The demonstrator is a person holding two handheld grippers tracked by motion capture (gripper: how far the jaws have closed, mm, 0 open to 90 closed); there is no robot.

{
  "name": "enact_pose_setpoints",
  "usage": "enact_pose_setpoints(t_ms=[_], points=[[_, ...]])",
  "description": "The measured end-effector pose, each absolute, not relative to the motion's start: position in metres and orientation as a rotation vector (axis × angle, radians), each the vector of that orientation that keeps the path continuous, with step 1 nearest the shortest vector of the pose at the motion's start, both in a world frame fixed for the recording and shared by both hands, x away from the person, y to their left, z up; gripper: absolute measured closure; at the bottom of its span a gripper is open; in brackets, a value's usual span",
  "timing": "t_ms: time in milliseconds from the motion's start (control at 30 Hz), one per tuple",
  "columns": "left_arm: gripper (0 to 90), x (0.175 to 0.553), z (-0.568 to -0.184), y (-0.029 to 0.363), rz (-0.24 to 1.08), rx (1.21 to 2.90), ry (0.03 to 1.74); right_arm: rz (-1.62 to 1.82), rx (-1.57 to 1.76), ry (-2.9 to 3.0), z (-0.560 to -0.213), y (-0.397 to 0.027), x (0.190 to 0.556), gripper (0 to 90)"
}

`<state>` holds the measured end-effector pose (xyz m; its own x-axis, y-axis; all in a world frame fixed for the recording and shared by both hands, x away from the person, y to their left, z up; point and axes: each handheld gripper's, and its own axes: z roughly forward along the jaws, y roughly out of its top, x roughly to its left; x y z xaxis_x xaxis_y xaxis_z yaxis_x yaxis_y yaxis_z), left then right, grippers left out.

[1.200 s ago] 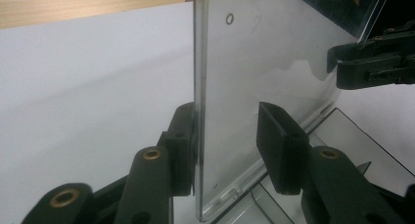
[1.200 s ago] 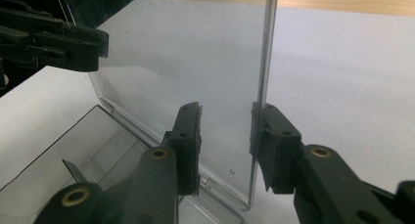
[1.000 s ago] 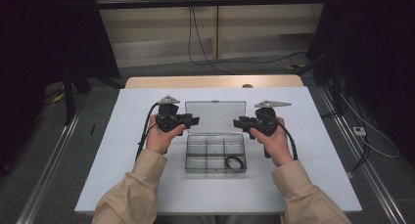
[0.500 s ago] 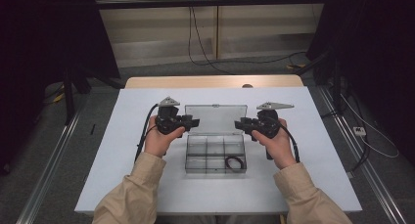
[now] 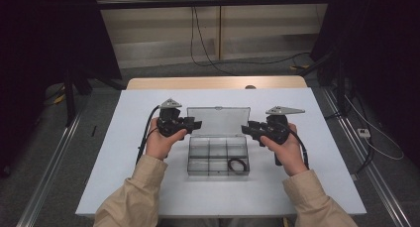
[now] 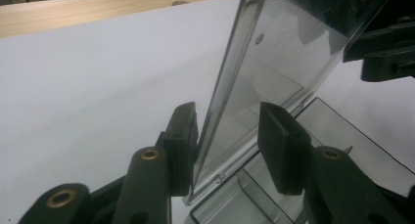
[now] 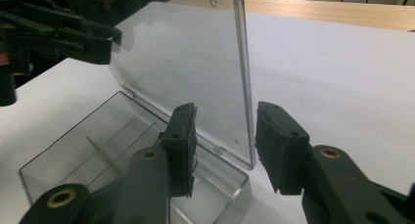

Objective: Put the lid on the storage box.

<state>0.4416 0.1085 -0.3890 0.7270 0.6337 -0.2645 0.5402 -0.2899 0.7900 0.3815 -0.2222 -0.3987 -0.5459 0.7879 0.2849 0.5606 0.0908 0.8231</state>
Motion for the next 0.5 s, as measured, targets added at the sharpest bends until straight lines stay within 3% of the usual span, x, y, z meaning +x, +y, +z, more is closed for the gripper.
enact_pose_setpoints(t_ms=[167, 433, 500], points=[[59.8, 0.441, -0.389, 0.109, 0.123, 1.966, 0.890, 1.438, 1.359, 2.129, -0.399, -0.228, 0.372, 62.5], [59.7, 0.440, -0.388, 0.110, 0.121, 1.965, 0.882, 1.506, 1.355, 2.189, -0.399, -0.230, 0.370, 89.1], [59.7, 0.438, -0.388, 0.111, 0.119, 1.963, 0.884, 1.530, 1.351, 2.191, -0.400, -0.229, 0.372, 90.0]])
